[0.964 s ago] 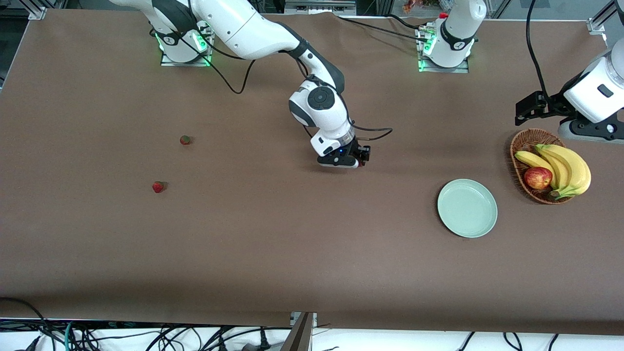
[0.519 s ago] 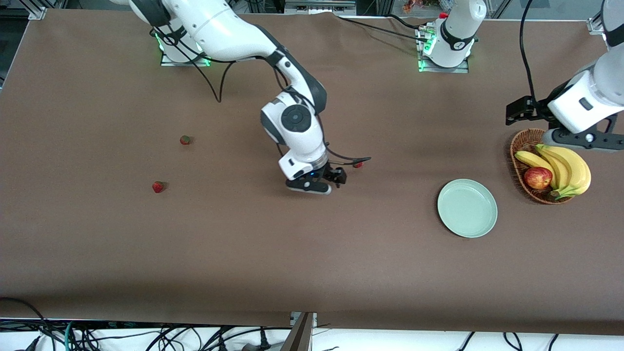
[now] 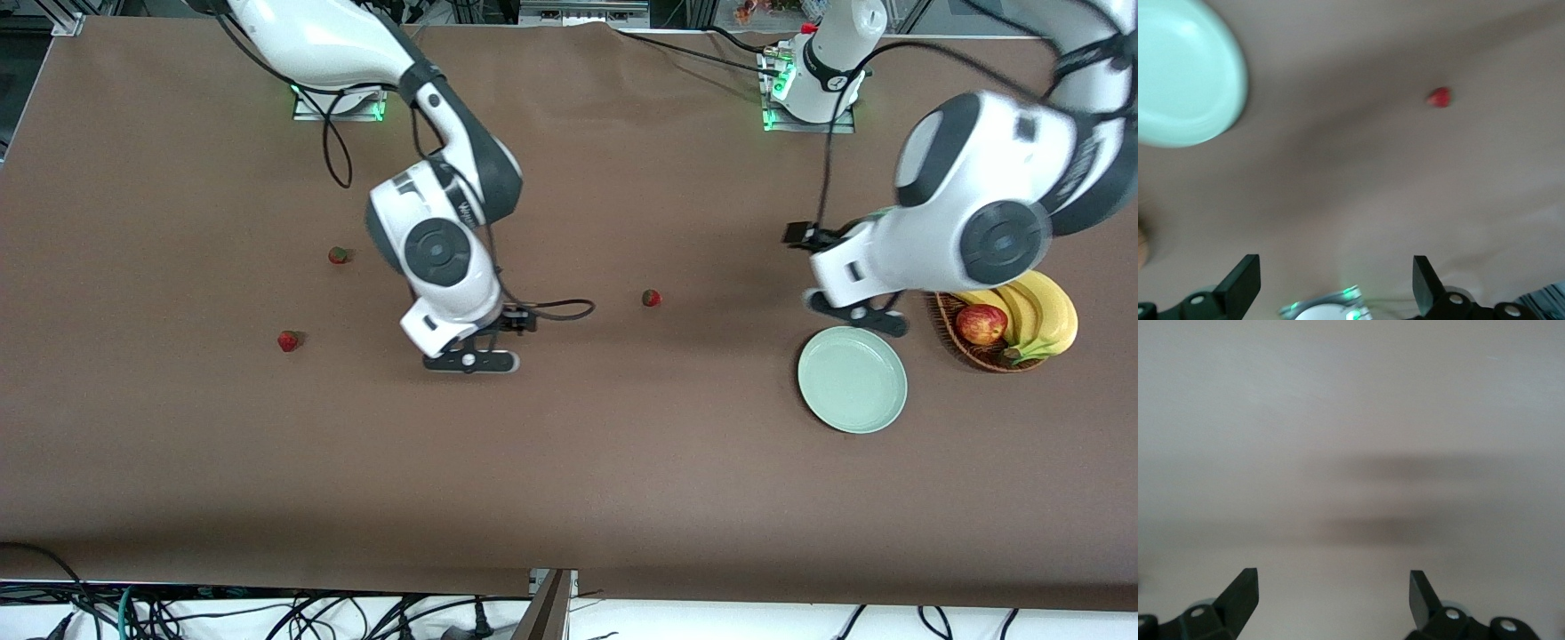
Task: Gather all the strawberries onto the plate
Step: 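Reach the left gripper to the strawberry while the right gripper reaches another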
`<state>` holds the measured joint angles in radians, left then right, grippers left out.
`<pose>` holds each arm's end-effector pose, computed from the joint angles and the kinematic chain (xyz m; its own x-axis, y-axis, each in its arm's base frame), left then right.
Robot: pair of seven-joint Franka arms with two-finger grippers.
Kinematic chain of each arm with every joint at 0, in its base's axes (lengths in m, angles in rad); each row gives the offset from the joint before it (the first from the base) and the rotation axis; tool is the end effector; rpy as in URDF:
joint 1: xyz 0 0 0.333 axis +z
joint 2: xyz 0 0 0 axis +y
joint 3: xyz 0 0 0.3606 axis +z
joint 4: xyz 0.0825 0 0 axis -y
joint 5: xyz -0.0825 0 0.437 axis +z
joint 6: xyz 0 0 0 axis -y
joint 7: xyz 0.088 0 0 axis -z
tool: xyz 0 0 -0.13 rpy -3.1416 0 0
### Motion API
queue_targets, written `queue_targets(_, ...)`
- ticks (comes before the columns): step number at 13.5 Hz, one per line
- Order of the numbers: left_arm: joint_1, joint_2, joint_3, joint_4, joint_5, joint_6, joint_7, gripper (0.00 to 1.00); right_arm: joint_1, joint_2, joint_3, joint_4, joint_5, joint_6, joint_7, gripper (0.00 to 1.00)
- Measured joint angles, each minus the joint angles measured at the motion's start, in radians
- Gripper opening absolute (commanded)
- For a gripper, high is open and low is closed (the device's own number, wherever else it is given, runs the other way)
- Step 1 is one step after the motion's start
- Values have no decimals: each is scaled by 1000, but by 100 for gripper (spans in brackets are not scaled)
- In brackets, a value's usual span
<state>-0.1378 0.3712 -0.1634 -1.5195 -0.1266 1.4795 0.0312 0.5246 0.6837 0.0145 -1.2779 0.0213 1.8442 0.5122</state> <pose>0.6454 -0.2049 0.4306 0.8622 -0.3258 -0.3878 -0.2709 -0.9436 0.1906 0.6862 0.4100 0.3309 0.9931 0.0152 -0.1163 0.0191 -0.9993 0.0323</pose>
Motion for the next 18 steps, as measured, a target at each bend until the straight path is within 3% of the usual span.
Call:
queue_targets(3,-96,74,-32,-23,-16,141,4,100,-53,-25,-47,-20,0,-119,-162,100)
queue_targets(5,-185,82,-36,-106,30,304,4,100,-56,-48,-82,-88,0,-118,-198,100)
queue_targets(8,-292,87,-38,-281,135,629,4,100,-57,-111,-116,-267,1,-13,-251,100)
queue_targets(11,-324,93,-36,-437,272,911,26,100,-56,-205,-124,-499,2,131,-255,100)
queue_targets(15,-277,115,-25,-475,296,1010,222,100,-55,-307,-150,-788,3,309,-281,100)
queue_targets(18,-258,150,-25,-475,297,1035,283,100,-57,-340,-214,-893,3,335,-339,100)
